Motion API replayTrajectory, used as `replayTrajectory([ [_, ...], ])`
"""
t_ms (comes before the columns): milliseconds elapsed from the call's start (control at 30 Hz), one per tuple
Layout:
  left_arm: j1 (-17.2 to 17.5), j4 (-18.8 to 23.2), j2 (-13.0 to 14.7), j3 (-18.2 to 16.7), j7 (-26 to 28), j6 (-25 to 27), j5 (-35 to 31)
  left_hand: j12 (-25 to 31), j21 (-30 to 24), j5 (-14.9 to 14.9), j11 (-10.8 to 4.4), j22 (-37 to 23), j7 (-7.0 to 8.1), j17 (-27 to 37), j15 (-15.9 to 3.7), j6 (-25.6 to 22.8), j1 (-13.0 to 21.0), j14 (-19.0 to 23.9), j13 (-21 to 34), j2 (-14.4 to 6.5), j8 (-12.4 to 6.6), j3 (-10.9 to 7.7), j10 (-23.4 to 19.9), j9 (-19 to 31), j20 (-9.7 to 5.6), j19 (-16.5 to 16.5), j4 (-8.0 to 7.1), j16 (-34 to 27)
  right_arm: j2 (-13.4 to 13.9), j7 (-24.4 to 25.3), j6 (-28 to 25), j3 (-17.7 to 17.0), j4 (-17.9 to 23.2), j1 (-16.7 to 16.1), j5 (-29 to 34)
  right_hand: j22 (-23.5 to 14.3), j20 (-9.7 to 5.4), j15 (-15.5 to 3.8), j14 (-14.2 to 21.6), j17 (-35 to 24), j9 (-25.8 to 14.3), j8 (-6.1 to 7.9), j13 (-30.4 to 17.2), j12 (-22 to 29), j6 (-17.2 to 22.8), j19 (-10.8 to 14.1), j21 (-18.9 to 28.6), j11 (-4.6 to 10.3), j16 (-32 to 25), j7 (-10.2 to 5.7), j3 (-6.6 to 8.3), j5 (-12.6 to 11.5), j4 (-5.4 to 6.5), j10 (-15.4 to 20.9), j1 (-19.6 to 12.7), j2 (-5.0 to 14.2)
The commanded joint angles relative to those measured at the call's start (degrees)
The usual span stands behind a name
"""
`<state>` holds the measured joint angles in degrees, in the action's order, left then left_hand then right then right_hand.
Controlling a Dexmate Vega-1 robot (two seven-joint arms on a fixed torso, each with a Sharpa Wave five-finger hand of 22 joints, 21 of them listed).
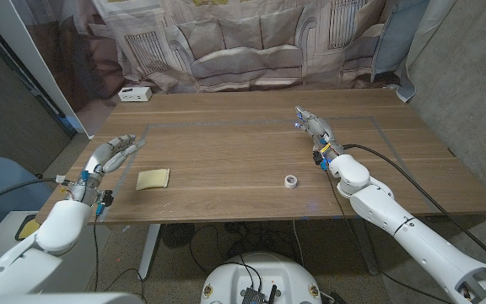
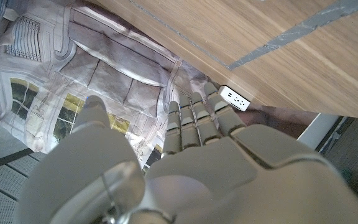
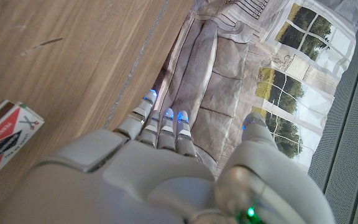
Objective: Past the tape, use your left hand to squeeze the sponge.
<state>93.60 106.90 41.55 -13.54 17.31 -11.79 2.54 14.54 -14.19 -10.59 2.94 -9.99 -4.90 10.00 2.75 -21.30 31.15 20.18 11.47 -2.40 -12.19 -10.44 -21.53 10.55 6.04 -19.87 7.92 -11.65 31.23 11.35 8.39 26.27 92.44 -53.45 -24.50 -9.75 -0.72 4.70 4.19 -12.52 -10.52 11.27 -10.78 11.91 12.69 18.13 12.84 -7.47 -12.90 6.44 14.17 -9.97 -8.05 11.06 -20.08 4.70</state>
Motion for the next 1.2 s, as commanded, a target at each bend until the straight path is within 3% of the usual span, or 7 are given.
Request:
replayTrajectory([
  [33, 3.6, 7.6, -0.6, -2.4, 2.5, 11.8, -6.9, -0.1, 0.2, -0.1, -1.11, -0.3, 0.36, 0.2, -0.44, -0.2, 2.0, 0.5, 0.2, 0.0, 0.40, -0.64, -0.4, 0.1, -0.22, -0.6, 1.08, 0.3, -0.2, -0.8, 0.7, 0.0, -1.1, 0.1, -0.5, -0.1, -0.03, 0.03, 0.7, -0.1, -0.1, 0.09, -0.2, -0.2, 0.5, 0.4, -0.1, 0.12, 0.0, -0.12, 0.28, -0.4, 0.01, 0.2, 0.0, -0.21],
  [333, 5.8, 14.8, -0.7, -3.4, 2.2, 23.4, -13.0, -0.4, 0.8, -0.2, -2.40, -0.3, 1.60, 0.1, -1.26, -0.4, 5.9, 0.3, 0.2, 0.8, 0.42, -1.78, -0.7, 0.1, -0.40, -0.6, 2.39, 0.6, 0.0, -0.7, 1.3, -0.2, -1.0, -0.3, -0.5, -0.1, -0.03, -0.05, 0.8, -0.1, -0.1, 0.07, -0.2, -0.2, 0.5, 0.5, -0.2, 0.10, 0.0, -0.16, 0.26, -0.4, 0.02, 0.3, 0.0, -0.19],
  [767, 4.2, 16.3, 1.0, -1.5, -0.9, 31.0, -15.9, -0.8, 1.1, -0.3, -3.43, -0.3, 2.22, 0.1, -1.66, 0.2, 9.2, 0.0, 0.3, 1.4, 0.71, -2.68, -0.4, 0.1, -0.59, -0.7, 2.70, 0.8, 0.4, 0.1, 0.6, -0.7, 0.1, -1.5, -1.0, -0.1, -0.07, -0.07, 0.8, -0.1, -0.1, 0.05, -0.2, -0.2, 0.6, 0.7, -0.3, 0.12, 0.1, -0.16, 0.22, -0.4, 0.03, 0.4, 0.0, -0.16],
  [1200, 3.4, 19.5, 3.8, 0.8, -3.3, 39.4, -17.9, -1.3, 1.5, -0.2, -3.31, -0.3, 2.26, 0.1, -1.60, 0.6, 11.5, -0.8, 0.3, 2.1, 0.90, -3.14, 0.3, 0.2, -0.28, -0.6, 2.52, 1.1, 0.7, 0.1, 0.7, -0.9, 0.4, -2.1, -1.2, -0.1, -0.03, -0.16, 0.9, -0.1, -0.1, 0.01, -0.2, -0.3, 0.6, 0.8, -0.5, 0.03, 0.1, -0.09, 0.20, -0.4, 0.03, 0.4, -0.1, -0.11],
])
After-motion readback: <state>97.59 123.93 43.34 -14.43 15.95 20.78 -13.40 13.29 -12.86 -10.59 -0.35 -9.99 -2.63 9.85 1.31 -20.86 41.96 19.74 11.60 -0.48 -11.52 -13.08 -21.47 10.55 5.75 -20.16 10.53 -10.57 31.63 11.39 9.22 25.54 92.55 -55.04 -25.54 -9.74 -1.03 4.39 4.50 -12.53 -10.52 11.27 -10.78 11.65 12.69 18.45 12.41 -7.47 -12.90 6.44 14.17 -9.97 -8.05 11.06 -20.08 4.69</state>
